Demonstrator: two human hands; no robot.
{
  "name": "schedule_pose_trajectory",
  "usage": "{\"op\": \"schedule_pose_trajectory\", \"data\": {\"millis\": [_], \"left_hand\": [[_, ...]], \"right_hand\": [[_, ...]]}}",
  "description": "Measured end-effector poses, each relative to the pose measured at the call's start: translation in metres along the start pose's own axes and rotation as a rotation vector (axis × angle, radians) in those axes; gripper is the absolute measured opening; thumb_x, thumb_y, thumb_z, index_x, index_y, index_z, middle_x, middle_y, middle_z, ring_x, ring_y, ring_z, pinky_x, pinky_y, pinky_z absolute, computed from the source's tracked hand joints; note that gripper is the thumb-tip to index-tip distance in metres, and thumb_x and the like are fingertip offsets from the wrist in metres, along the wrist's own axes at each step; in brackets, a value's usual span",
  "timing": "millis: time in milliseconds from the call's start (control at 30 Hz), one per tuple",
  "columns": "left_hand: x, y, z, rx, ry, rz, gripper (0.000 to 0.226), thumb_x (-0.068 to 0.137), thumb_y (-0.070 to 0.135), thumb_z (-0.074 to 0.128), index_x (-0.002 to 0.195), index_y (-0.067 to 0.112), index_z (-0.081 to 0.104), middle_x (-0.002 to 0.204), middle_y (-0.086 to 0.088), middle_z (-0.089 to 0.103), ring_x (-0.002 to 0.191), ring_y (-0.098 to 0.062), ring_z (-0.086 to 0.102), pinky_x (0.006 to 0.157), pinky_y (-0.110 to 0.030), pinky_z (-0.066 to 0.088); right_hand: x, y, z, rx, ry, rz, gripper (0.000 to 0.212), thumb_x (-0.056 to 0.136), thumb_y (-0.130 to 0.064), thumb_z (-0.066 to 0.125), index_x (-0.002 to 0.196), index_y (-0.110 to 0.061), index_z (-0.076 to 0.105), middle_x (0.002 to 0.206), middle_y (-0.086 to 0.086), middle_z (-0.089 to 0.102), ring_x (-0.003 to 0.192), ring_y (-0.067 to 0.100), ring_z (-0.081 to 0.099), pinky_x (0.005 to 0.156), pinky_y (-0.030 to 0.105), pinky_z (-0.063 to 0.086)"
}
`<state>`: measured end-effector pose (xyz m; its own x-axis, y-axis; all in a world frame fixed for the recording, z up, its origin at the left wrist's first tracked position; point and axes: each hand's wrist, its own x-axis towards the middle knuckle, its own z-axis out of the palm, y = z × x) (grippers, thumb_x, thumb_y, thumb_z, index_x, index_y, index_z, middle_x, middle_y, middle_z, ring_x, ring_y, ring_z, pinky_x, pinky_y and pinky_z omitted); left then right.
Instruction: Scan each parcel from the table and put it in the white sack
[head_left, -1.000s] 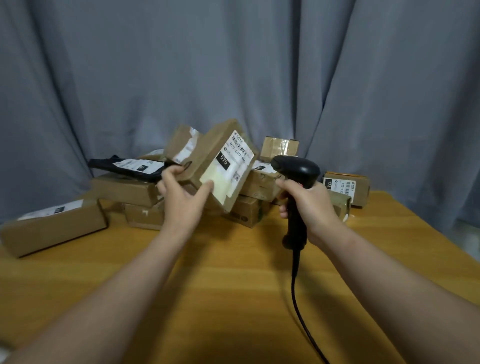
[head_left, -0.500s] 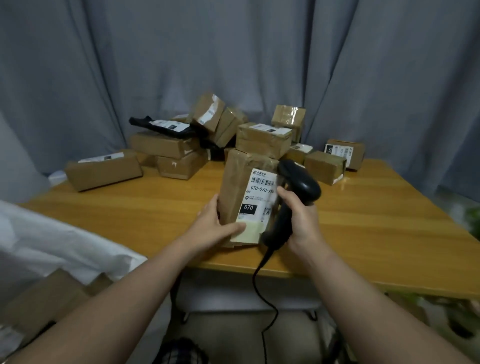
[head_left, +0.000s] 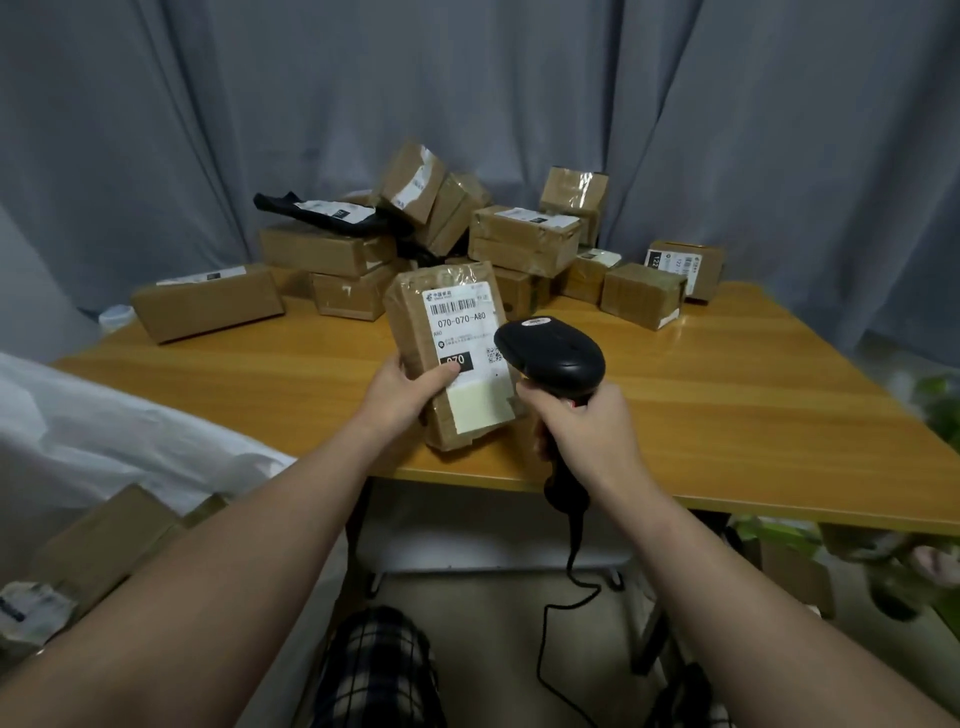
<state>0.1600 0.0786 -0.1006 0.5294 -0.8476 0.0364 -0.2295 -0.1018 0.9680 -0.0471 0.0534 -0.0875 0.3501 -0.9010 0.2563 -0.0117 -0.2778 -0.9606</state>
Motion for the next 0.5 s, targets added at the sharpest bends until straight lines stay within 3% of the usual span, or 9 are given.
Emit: {"op": "schedule_pose_trajectory", "data": {"millis": [233,500], "left_hand": [[-0.0026,0.0006,0.0009,0.025,0.001,0.016,0.064,0.082,0.036,0.072,0.136,0.015,0.044,0.124,0.001,0.059,0.109,-0.017,0.059,0.09,-0.033,0.051],[-0.0052,0.0029,0.0002,0.032,-0.022,0.012,0.065,0.084,0.036,0.07,0.138,0.016,0.04,0.129,-0.002,0.056,0.114,-0.02,0.057,0.094,-0.037,0.05]], "right_hand": [[-0.0044,-0.0037,0.0075,-0.073,-0.023,0.009,0.029,0.083,-0.027,0.071,0.071,-0.002,0.064,0.052,0.01,0.059,0.048,0.025,0.06,0.056,0.038,0.053],[-0.0047,-0.0027,0.0095,-0.067,-0.013,-0.001,0.024,0.084,-0.025,0.071,0.067,-0.01,0.062,0.05,0.007,0.058,0.046,0.024,0.059,0.054,0.039,0.052]]}}
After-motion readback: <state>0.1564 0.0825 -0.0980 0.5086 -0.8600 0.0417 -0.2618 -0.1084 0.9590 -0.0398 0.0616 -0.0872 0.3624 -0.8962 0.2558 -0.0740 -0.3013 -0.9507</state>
